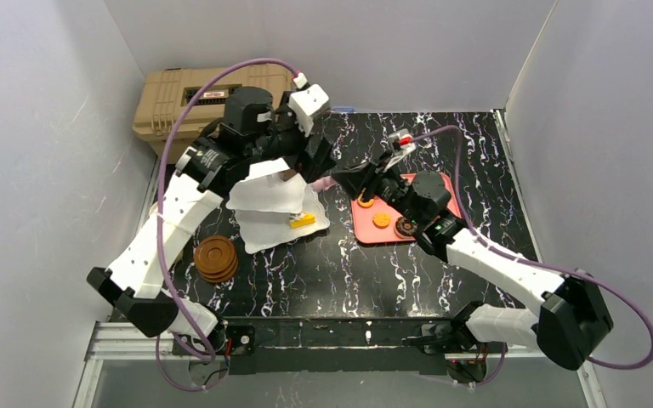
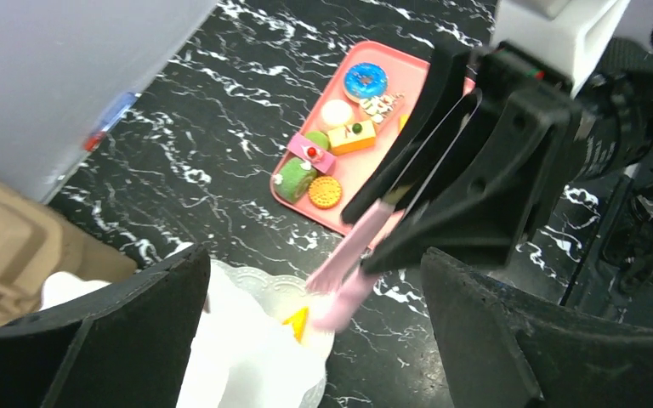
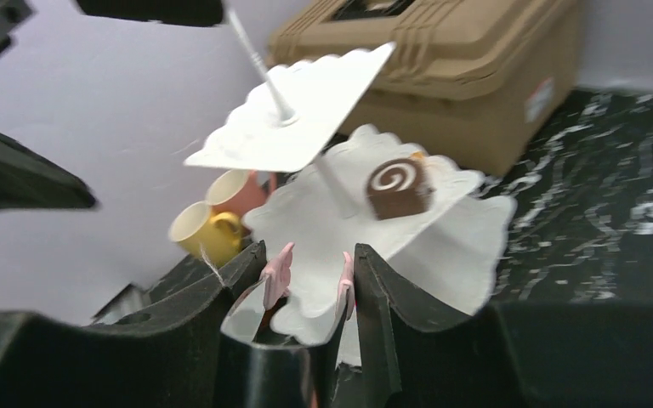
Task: Serve the afternoon tea
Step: Adjust the clamp, then pick up the desert from the tray.
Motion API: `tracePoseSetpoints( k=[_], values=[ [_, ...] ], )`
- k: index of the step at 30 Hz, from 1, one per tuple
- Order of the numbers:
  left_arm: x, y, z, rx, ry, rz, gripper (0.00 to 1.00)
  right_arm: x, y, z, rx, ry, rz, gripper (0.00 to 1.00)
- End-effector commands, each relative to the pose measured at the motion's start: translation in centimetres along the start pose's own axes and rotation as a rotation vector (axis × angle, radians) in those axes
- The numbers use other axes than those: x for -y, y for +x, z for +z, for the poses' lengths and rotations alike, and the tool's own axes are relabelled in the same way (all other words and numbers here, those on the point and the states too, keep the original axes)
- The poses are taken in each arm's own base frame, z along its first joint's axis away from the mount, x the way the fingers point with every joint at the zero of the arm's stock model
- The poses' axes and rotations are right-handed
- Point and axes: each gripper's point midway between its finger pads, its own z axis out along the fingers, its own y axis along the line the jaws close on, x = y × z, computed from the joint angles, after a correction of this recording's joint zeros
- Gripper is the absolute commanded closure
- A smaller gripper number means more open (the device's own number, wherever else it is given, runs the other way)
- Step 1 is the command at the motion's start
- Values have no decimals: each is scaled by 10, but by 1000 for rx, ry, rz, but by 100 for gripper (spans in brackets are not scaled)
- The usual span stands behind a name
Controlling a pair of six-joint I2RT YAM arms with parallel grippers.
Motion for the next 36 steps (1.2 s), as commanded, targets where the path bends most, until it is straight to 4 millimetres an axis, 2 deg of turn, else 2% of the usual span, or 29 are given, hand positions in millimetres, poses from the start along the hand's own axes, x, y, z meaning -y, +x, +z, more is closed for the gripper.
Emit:
tracePoseSetpoints(
  k=[1,8,15,29,36],
  values=[
    [-10,-26,-49,67,-99,37,4,39,-22,-22,61,190,-184,51],
    [-15,-14,-74,43,-146,8,2,97,-12,-54,72,421,-331,49],
    [-11,3,-79,17,-143,-24,2,141,-7,-58,78,557,-375,48],
    [-9,17,-82,5,-136,-26,2,201,-13,-33,109,708,-479,47],
    [-11,20,-86,9,-146,-24,2,217,-8,-16,124,719,-491,47]
  ],
)
